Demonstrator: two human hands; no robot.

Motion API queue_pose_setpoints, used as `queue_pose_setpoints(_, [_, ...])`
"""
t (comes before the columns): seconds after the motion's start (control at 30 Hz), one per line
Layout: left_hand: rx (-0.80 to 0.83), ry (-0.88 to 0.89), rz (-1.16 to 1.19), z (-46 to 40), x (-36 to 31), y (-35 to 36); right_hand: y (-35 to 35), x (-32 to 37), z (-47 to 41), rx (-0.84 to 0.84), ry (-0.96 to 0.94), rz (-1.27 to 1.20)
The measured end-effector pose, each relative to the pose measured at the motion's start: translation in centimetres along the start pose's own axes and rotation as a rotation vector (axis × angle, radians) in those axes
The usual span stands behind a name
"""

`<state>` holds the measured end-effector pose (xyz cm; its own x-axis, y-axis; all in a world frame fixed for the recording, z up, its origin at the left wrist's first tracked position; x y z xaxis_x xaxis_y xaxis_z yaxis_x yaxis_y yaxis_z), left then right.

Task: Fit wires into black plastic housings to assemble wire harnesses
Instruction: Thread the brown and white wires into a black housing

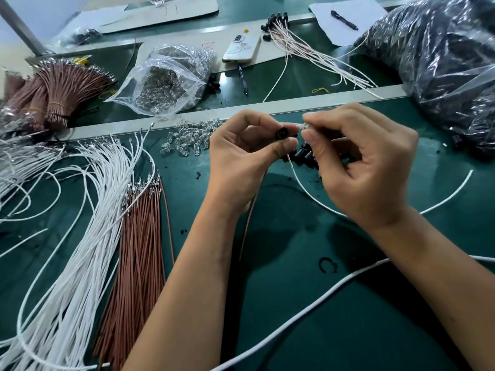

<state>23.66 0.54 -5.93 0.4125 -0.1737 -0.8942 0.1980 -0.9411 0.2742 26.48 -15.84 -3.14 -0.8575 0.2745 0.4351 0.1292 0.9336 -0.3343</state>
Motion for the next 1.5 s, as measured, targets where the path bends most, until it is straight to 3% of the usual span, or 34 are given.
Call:
queue_pose_setpoints(0.47, [-0.022, 0.021, -0.071, -0.1, -0.1, 0.0, 0.5, 0.7, 0.1, 0.089, -0.04, 0.011])
queue_pose_setpoints(1.17, [-0.12, 0.172, -0.424, 0.0, 0.2, 0.2, 1.2, -0.2, 0.5, 0.137, 0.052, 0.109])
queue_pose_setpoints(1.5, [-0.151, 0.211, -0.476, 0.0, 0.4, 0.1, 1.3, -0.9, 0.5, 0.18, 0.164, -0.005])
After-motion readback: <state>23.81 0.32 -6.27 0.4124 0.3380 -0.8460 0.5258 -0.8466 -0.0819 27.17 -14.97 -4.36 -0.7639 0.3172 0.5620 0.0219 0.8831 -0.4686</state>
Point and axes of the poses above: each hand's wrist, its own z-axis away from the middle knuckle, its own y-axis out of the palm, x = y × z, the point moved 3 cm from there along -z, towards the middle knuckle, and after that the axes turned 3 degrees about y, right-handed, at the moved point
